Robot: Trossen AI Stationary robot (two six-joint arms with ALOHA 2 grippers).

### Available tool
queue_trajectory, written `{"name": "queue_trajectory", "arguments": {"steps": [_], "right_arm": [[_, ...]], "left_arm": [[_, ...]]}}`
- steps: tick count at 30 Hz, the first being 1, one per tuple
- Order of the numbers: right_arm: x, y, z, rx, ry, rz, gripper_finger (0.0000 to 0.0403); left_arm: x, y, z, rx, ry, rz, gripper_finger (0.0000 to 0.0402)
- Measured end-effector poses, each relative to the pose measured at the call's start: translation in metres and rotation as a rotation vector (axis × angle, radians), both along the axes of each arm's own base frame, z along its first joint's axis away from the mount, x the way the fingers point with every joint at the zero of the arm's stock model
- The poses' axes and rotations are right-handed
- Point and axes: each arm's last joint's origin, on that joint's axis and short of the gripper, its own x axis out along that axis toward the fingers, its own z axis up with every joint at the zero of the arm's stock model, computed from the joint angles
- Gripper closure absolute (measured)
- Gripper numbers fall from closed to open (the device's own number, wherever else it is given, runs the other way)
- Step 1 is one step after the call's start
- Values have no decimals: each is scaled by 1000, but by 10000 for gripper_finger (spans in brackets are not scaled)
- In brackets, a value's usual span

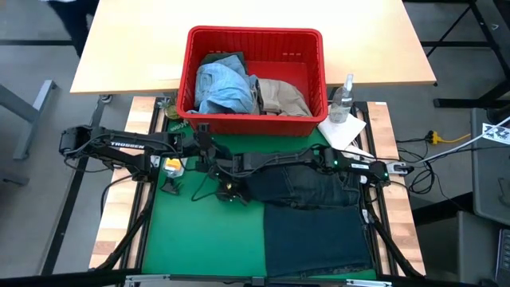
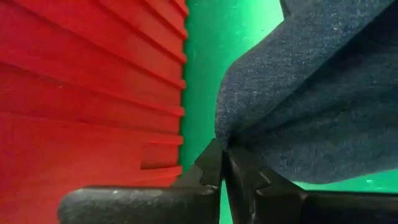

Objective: Fold laundry
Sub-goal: Fold the dark blue jeans

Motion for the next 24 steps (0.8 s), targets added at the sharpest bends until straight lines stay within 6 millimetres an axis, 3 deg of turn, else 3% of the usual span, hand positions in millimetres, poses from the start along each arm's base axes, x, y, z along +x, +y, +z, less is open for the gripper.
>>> {"name": "queue_trajectory", "arguments": {"steps": [10, 20, 24], "right_arm": [[11, -3, 18, -95, -122, -90, 395], [14, -7, 21, -137, -132, -232, 262], [9, -8, 28, -139, -103, -237, 237]], "left_arm": [[-2, 0, -1, -27, -9, 64, 330], [-10, -2, -6, -134, 11, 174, 285], [-11, -3, -3, -135, -7, 167, 286]]}}
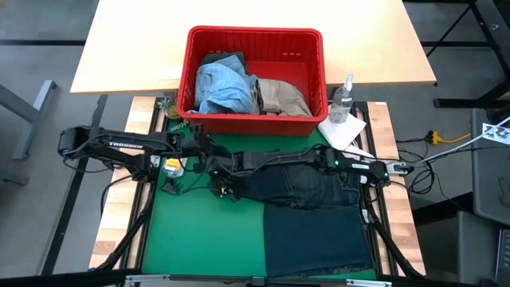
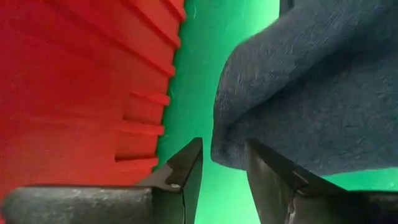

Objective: Fold laundry
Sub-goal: Fold the dark blue jeans

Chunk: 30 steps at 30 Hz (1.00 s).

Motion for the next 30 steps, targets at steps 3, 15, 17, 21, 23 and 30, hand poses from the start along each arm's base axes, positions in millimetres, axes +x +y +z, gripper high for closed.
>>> {"name": "queue_trajectory", "arguments": {"steps": [3, 15, 17, 21, 23, 30], "right_arm": [[-6, -1, 14, -2, 13, -2, 238], [-46, -7, 76, -90, 109, -54, 257], [-53, -8, 83, -127, 138, -75, 258], [-71, -12, 92, -203, 251, -111, 258], [-79, -13, 90, -241, 324, -138, 258], [-89, -19, 71, -342, 464, -196, 258]], "left_arm": [[-1, 0, 2, 0, -9, -5, 287], [-11, -5, 20, -65, -125, -72, 287], [-13, -7, 24, -62, -150, -81, 287], [-17, -14, 32, -74, -199, -130, 287], [-17, -19, 35, -116, -225, -174, 287], [-16, -44, 36, -495, -317, -191, 287]]}}
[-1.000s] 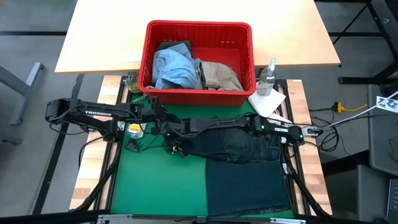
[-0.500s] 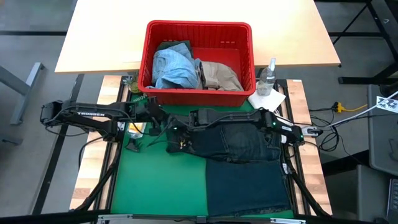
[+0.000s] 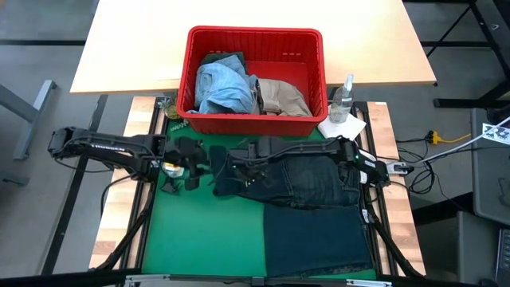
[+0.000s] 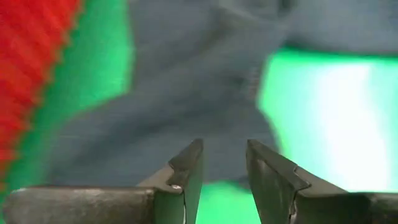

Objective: Fold laundry
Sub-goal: Fold the dark blue jeans

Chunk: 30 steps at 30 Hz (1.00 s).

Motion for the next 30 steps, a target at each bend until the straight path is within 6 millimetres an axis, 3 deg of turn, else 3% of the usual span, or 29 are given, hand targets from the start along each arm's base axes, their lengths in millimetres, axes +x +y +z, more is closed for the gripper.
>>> {"name": "queue_trajectory", "arguments": {"steps": [10, 18, 30], "right_arm": [[-22, -12, -38, -24, 242, -29, 258], [-47, -19, -43, -20, 113, -77, 258], [-74, -21, -113, 22, 96, -104, 258]], "left_arm": [[4, -42, -8, -167, 58, -41, 287], [15, -69, -26, -91, 89, 26, 287], [34, -75, -71, 10, 218, 242, 287]]}}
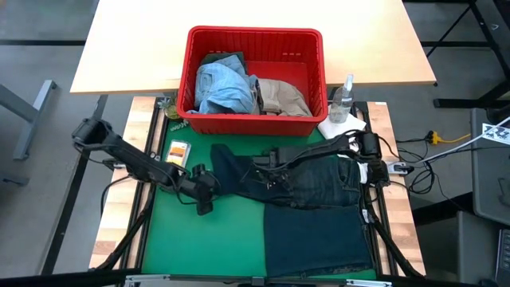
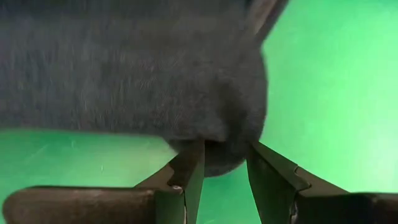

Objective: Fold laundry
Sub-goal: Fold the dark blue jeans

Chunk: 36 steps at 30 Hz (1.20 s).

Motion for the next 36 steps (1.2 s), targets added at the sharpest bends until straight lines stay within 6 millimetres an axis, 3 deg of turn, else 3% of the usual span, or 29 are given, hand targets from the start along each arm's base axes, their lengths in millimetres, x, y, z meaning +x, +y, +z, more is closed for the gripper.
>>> {"name": "queue_trajectory", "arguments": {"steps": [6, 12, 23, 30, 36], "right_arm": [[-10, 0, -4, -8, 65, -71, 258], [-17, 0, -4, -10, 143, -143, 258], [-25, -1, -2, -24, 200, -199, 258], [-24, -1, 0, -26, 187, -198, 258], [-24, -1, 0, -26, 183, -197, 258]], "left_arm": [[5, -2, -24, 2, 103, 41, 287], [4, -3, -30, -41, 159, 50, 287], [-2, -1, -10, -87, 81, 59, 287], [4, 10, -2, 62, -44, 148, 287], [13, 18, 2, 173, -101, 106, 287]]}}
